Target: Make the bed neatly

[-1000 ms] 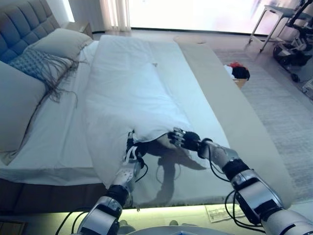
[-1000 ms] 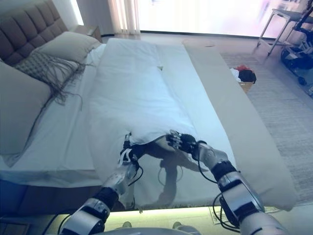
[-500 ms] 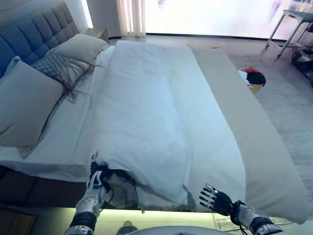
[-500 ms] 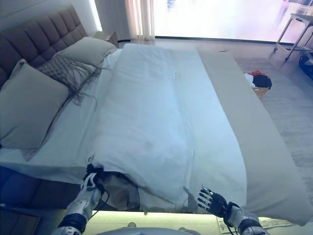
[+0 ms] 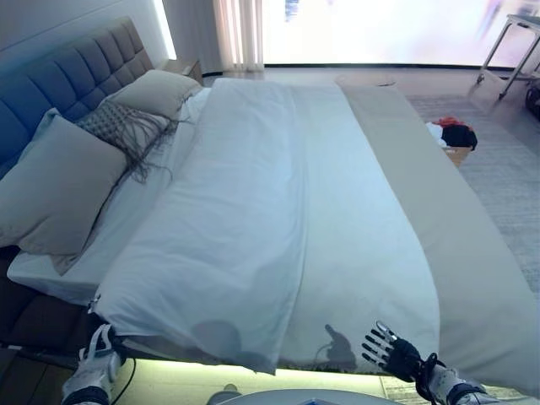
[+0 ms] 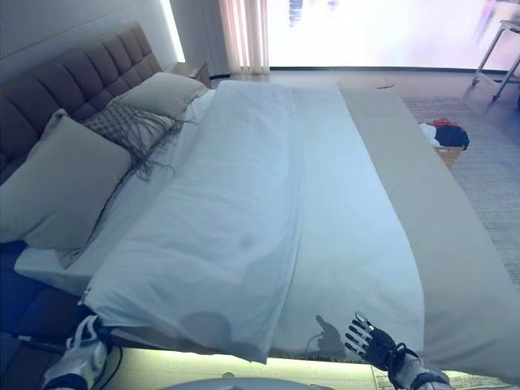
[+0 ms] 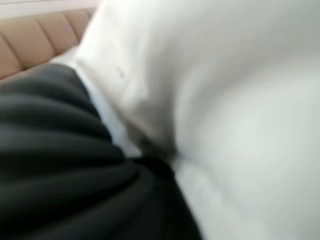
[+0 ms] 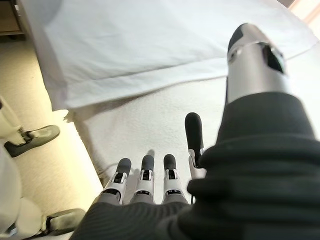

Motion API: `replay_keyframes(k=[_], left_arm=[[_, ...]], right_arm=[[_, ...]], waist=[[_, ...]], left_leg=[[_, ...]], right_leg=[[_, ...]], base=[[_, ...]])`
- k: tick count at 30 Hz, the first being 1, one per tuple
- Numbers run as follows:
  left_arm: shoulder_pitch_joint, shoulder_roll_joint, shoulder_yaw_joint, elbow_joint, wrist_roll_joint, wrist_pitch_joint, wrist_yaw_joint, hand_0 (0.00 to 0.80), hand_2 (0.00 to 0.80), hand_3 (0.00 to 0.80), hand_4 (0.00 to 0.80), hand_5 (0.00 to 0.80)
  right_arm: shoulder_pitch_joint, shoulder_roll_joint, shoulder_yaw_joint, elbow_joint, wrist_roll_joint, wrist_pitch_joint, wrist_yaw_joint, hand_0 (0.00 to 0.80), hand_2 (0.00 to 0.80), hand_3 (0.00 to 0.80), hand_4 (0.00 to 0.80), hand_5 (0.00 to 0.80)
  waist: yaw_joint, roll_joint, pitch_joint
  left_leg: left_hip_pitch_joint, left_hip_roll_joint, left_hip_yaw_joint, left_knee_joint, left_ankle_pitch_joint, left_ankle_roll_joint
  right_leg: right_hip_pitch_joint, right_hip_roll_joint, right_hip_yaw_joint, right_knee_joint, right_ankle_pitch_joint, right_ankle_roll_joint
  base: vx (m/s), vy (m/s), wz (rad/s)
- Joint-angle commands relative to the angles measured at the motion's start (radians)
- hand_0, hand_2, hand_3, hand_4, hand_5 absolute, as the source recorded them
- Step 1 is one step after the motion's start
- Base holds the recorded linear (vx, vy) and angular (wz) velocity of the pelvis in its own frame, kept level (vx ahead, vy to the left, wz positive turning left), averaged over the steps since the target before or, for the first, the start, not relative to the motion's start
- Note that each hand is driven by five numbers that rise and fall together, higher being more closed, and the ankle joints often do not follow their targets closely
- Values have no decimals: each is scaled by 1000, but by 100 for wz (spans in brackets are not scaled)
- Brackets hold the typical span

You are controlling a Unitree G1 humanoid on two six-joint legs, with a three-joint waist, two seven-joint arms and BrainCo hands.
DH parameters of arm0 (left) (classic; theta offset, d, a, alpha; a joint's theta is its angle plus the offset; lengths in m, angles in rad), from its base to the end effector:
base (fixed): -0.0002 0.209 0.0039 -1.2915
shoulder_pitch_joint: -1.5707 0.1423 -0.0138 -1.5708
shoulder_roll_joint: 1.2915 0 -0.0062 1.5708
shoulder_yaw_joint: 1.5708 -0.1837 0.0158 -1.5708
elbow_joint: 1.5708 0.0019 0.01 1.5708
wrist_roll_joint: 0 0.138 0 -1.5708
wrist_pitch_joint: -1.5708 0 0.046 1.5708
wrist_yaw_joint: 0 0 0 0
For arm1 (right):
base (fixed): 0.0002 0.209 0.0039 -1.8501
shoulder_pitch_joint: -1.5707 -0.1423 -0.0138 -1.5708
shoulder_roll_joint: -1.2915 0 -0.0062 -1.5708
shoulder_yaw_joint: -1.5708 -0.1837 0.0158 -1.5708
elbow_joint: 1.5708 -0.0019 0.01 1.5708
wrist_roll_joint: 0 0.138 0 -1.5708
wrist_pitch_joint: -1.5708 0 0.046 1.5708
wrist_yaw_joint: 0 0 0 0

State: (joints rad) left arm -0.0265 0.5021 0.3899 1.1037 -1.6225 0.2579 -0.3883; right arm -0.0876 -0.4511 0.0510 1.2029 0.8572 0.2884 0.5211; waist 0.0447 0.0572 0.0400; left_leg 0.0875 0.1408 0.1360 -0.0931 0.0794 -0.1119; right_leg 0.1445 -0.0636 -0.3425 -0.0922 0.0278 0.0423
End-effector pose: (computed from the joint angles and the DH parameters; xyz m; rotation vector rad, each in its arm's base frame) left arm 0.0997 0.3361 -0.0553 -1.3805 0.1434 0.6992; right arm 0.0995 -0.2912 -0.0848 0.7190 1.0120 -0.1681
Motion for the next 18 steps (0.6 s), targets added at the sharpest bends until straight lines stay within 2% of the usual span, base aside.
replay_keyframes(k=[1, 3, 8, 13, 15, 17, 18], left_arm=[[2, 180, 209, 102, -43, -46, -93, 800, 800, 800, 800, 800], [24, 190, 240, 162, 1, -48, -85, 800, 800, 800, 800, 800], [34, 188, 253, 259, 71, -40, -52, 800, 800, 800, 800, 800], [28, 148, 234, 256, 142, -21, -33, 800, 800, 800, 800, 800], [26, 136, 226, 234, 151, -12, -23, 800, 800, 800, 800, 800], [24, 105, 199, 186, 134, -23, -17, 800, 800, 800, 800, 800], [13, 81, 169, 158, 121, -37, -14, 800, 800, 800, 800, 800]], right_arm=[[-82, -10, -15, 78, 61, -26, 16, 0, 0, 0, 0, 0], [-92, -9, -13, 85, 75, -27, 0, 0, 0, 0, 0, 0], [-95, -3, -20, 97, 116, -38, -26, 0, 0, 0, 0, 0], [-82, 15, -50, 93, 92, -70, -20, 0, 0, 0, 0, 0], [-83, 23, -61, 76, 88, -85, -18, 0, 0, 0, 0, 0], [-92, 35, -61, 46, 99, -96, -24, 0, 0, 0, 0, 0], [-98, 38, -57, 30, 113, -103, -30, 0, 0, 0, 0, 0]], waist=[[91, -20, 5], [98, -16, 11], [103, -17, 17], [107, -27, 28], [110, -34, 39], [101, -29, 70], [89, -24, 84]], left_leg=[[3, -1, -3, 6, -37, -32], [1, -8, -7, 6, -38, -30], [2, -40, -20, 6, -57, -14], [5, -83, -21, 6, -83, 17], [11, -101, -20, 6, -93, 32], [18, -110, -27, 6, -91, 58], [11, -115, -42, 6, -79, 74]], right_leg=[[7, -120, -51, 5, -2, 115], [9, -121, -53, 5, -5, 113], [11, -140, -57, 5, 2, 127], [-6, -199, -65, 5, 47, 168], [-10, -220, -69, 13, 80, 168], [-58, -213, -38, 224, 42, 154], [-99, -174, 2, 348, -7, 140]], base=[[-31, 108, -1], [-28, 132, 2], [-6, 147, 9], [-16, 151, 6], [-107, 134, -1], [-225, 187, 2], [-283, 165, 14]])
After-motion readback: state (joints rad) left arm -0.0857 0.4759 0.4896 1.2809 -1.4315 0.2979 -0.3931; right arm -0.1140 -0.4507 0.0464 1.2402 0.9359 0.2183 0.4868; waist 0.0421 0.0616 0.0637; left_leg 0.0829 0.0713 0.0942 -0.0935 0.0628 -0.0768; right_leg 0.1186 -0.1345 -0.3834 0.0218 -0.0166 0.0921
